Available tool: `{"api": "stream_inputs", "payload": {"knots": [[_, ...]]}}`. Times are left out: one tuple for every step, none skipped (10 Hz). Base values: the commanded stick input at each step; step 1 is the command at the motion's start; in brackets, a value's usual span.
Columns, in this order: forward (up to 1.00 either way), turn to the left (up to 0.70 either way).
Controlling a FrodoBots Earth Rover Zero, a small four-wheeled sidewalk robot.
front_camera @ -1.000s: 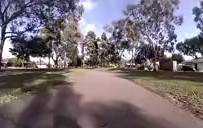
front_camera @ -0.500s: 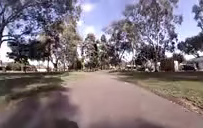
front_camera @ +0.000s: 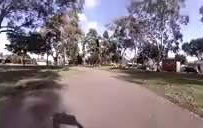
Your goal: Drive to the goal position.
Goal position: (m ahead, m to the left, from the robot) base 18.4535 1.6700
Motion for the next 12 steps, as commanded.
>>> {"api": "stream_inputs", "payload": {"knots": [[1.00, 0.00], [1.00, 0.00], [1.00, 0.00], [1.00, 0.00], [1.00, 0.00], [1.00, 0.00], [1.00, 0.00], [1.00, 0.00], [1.00, 0.05], [1.00, 0.13], [1.00, 0.20], [1.00, 0.09]]}}
